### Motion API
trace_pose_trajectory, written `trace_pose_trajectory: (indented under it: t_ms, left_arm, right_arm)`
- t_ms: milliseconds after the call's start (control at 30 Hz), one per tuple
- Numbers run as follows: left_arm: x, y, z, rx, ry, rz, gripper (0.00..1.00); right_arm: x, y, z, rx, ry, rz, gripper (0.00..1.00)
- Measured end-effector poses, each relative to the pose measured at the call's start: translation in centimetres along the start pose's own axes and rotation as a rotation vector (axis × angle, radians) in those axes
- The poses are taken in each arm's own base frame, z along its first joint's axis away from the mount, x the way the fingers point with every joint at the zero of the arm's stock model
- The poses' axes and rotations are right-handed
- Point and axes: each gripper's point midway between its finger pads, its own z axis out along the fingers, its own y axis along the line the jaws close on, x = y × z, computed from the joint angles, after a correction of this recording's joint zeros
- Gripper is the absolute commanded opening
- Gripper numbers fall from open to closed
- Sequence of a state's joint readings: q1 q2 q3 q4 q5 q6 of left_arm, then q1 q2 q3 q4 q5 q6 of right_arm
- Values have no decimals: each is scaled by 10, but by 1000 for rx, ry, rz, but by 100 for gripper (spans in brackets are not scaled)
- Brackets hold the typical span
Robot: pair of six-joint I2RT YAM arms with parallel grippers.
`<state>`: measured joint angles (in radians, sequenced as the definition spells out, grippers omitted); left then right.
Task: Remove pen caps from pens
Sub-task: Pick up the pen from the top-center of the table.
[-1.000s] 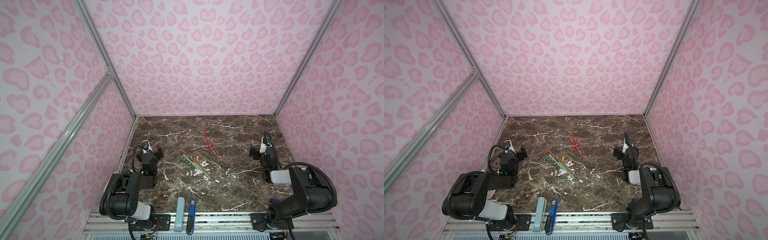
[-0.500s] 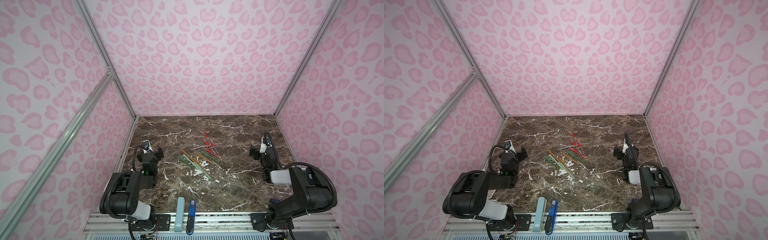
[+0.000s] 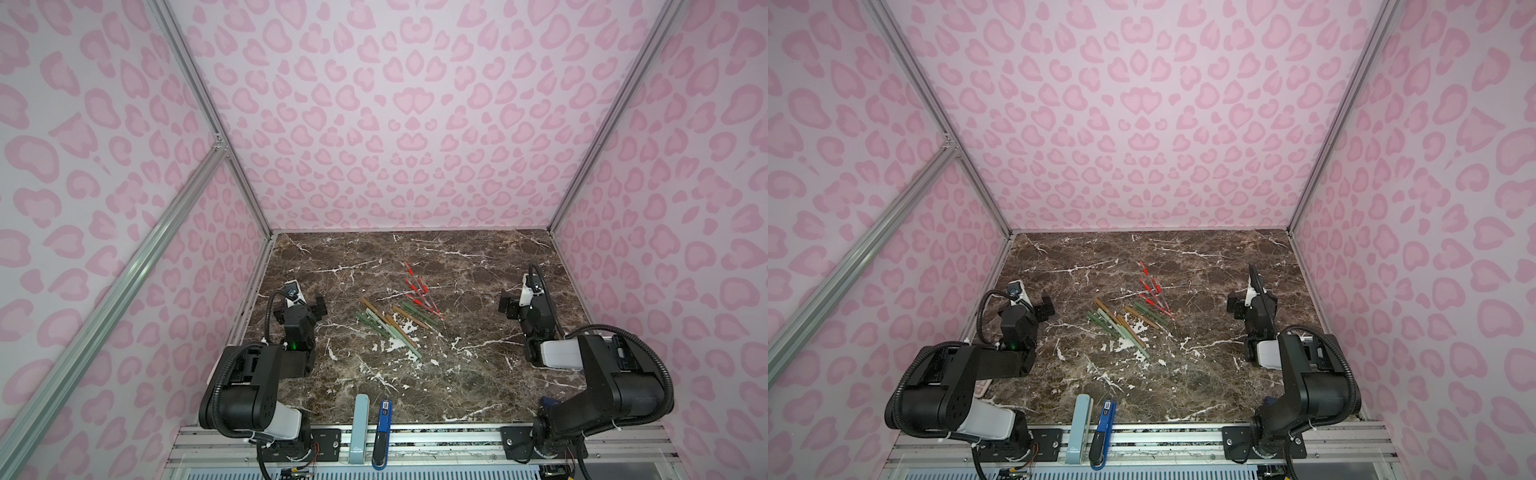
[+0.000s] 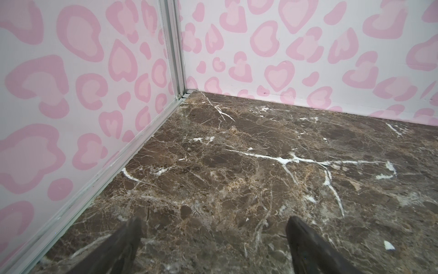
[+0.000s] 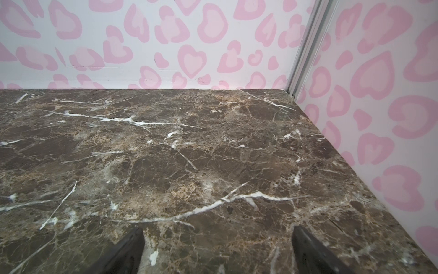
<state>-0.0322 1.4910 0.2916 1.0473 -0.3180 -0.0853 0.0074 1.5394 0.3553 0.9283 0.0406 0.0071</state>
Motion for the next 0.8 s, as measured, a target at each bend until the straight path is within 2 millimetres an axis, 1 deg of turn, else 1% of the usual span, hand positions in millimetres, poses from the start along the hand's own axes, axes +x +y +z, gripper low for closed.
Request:
trace_pose_trajectory:
  t_ms: [67, 133, 167, 233, 267, 300, 333, 400, 433, 500, 567, 633, 700, 733, 800]
  left_arm:
    - [-2, 0, 0, 2, 1, 1, 98]
    - [-11, -4, 2, 14, 6, 10, 98]
    - [-22, -8, 6, 20, 7, 13, 98]
    - [-57, -18, 19, 34, 7, 14, 98]
    - [-80, -24, 26, 40, 7, 15, 98]
    - [-98, -30, 31, 54, 7, 18, 98]
    - [-111, -34, 32, 69, 20, 22, 98]
    - [-128, -39, 29, 90, 77, 37, 98]
    - [-136, -41, 24, 103, 97, 41, 98]
    - [-154, -41, 6, 123, 121, 43, 98]
    - [-173, -39, -15, 140, 119, 29, 98]
    - [-185, -36, -36, 156, 123, 24, 98]
    - [-186, -31, -55, 162, 144, 22, 98]
    - [-184, -29, -61, 166, 157, 24, 98]
    - [-167, -25, -71, 185, 203, 26, 98]
  right_arm:
    - [-2, -3, -1, 20, -5, 0, 100]
    - [-6, -6, -4, 40, -18, 6, 100]
    - [-11, -8, -6, 50, -27, 11, 100]
    - [-25, -11, -9, 64, -43, 14, 100]
    - [-37, -11, -11, 67, -54, 20, 100]
    - [-52, -12, -12, 74, -70, 37, 100]
    - [-63, -14, -13, 81, -77, 54, 100]
    - [-88, -19, -16, 110, -81, 119, 100]
    - [-97, -21, -17, 123, -73, 155, 100]
    - [-114, -28, -20, 153, -42, 235, 100]
    - [-121, -29, -23, 157, -3, 290, 100]
    - [-119, -20, -25, 107, 49, 307, 100]
    - [-113, 0, -29, 9, 106, 304, 100]
    - [-110, 8, -30, -19, 129, 301, 100]
    - [-109, 33, -32, -81, 183, 274, 95]
